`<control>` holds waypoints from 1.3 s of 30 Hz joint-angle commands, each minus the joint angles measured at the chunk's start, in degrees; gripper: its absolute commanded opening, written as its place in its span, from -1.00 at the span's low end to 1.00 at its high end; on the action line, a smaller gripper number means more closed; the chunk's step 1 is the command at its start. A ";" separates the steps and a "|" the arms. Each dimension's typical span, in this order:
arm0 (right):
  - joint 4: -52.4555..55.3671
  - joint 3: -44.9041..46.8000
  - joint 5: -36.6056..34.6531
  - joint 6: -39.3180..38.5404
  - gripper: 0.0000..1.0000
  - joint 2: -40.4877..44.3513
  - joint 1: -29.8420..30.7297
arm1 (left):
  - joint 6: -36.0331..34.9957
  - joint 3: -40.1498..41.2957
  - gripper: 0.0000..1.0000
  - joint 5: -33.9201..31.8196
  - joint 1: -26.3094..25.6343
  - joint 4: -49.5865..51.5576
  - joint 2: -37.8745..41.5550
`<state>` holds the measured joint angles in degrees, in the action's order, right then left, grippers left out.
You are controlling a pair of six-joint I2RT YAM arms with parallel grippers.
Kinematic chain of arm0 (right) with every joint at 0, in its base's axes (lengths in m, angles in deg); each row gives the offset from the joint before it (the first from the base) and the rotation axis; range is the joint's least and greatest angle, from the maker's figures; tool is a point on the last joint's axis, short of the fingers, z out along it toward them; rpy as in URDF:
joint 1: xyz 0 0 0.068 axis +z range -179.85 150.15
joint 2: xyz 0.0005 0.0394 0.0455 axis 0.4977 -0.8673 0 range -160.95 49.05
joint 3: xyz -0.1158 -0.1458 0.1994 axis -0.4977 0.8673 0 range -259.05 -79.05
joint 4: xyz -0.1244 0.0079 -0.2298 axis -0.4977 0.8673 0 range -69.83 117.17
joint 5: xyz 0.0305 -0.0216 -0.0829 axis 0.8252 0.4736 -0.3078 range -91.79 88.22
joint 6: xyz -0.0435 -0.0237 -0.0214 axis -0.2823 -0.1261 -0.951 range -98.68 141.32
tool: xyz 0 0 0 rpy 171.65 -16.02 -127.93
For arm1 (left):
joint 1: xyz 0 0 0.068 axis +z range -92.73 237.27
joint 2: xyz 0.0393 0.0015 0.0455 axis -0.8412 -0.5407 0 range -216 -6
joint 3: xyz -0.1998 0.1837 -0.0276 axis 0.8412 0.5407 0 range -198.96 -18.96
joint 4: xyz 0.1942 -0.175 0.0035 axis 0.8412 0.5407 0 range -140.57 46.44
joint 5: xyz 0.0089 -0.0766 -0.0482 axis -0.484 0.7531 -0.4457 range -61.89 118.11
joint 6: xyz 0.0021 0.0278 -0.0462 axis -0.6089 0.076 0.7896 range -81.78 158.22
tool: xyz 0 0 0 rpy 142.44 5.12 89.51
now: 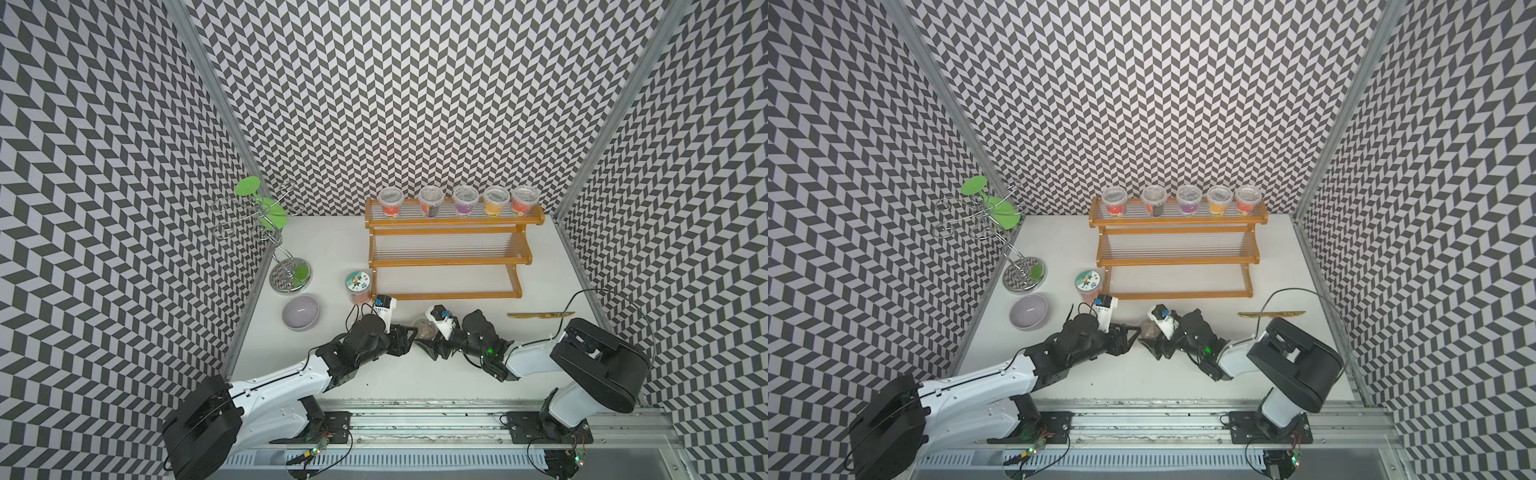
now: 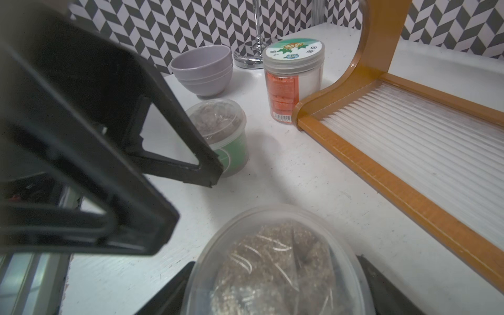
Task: Place the seed container on the shelf
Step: Pick up the seed jar at the center of the board.
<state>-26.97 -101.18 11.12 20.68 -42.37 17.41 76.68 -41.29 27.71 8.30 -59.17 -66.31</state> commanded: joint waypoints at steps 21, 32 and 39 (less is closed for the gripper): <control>21.42 -19.32 -15.42 14.02 0.69 2.80 -1.11 | -5.81 3.38 0.28 2.02 7.30 -6.89 4.51; 27.63 -28.91 -20.18 13.68 0.69 1.47 -1.12 | -7.35 2.93 0.34 1.85 11.96 -8.19 5.58; 28.00 -35.63 -25.03 13.32 0.69 -1.83 -1.12 | -7.39 1.57 0.34 6.47 17.49 -10.07 4.05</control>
<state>2.30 -134.18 -10.49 34.34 -42.68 16.45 70.14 -38.32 31.47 24.23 -66.95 -61.65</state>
